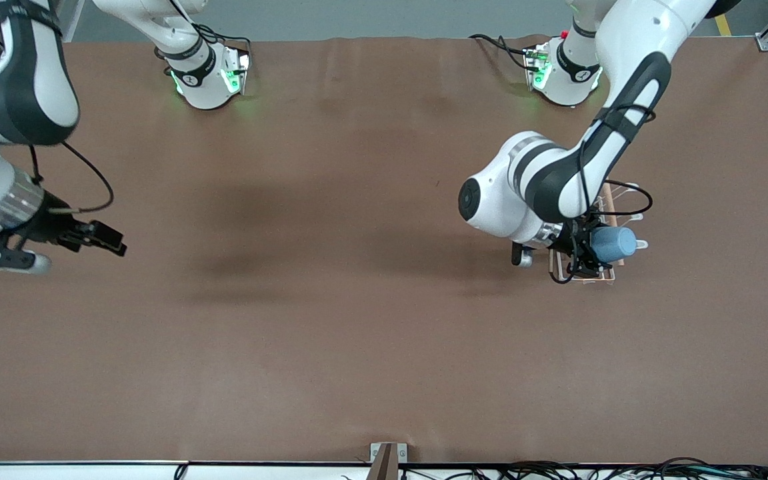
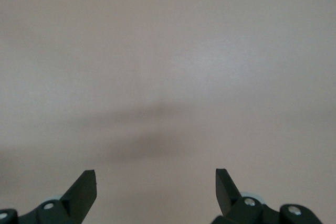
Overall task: Hang cup on cup holder
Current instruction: 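Grasp the cup with the left gripper while the right gripper releases it, then move the cup with the left gripper onto a rack hook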
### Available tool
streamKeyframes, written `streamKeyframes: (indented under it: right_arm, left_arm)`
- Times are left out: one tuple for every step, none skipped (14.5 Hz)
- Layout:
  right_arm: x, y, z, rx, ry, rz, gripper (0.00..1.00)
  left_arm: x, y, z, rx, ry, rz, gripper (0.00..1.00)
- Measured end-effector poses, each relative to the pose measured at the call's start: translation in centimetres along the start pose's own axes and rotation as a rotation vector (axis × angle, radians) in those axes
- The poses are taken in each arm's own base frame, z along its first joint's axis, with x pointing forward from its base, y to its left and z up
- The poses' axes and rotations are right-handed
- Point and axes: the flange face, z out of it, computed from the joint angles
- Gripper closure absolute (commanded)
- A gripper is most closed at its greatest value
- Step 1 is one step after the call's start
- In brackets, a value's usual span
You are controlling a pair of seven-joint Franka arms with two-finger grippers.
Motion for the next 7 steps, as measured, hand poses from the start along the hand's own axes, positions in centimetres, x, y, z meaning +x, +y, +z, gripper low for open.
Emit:
streamKeyframes:
  right_arm:
    - [-0.6, 0.6, -1.7, -0.004, -0.010, 0.006, 0.00]
    - [-1.0, 1.4, -3.4, -0.005, -0.025, 0.003, 0.00]
    - [-1.3, 2.0, -5.3, -0.005, -0.039, -0.002, 0.00]
    - [-1.4, 2.4, -7.3, -0.006, -0.043, 0.000, 0.00]
    - [-1.5, 2.8, -9.1, -0.008, -0.037, 0.004, 0.00]
    - [-1.4, 3.1, -10.7, -0.024, -0.022, 0.005, 0.00]
    - [-1.4, 3.5, -12.2, -0.052, -0.003, 0.002, 0.00]
  left_arm:
    - [0.4, -0.1, 0.8, 0.002, -0.022, 0.010, 0.99]
    - [0.9, 0.0, 1.5, 0.000, -0.038, 0.022, 0.99]
    - [1.4, 0.3, 2.2, -0.005, -0.054, 0.037, 0.99]
    - [1.9, 0.7, 2.6, -0.011, -0.075, 0.052, 0.98]
    - [2.5, 1.1, 3.1, -0.016, -0.097, 0.069, 0.96]
    - [3.2, 1.4, 3.5, -0.026, -0.117, 0.079, 0.93]
    - [3.9, 1.8, 4.0, -0.037, -0.132, 0.080, 0.91]
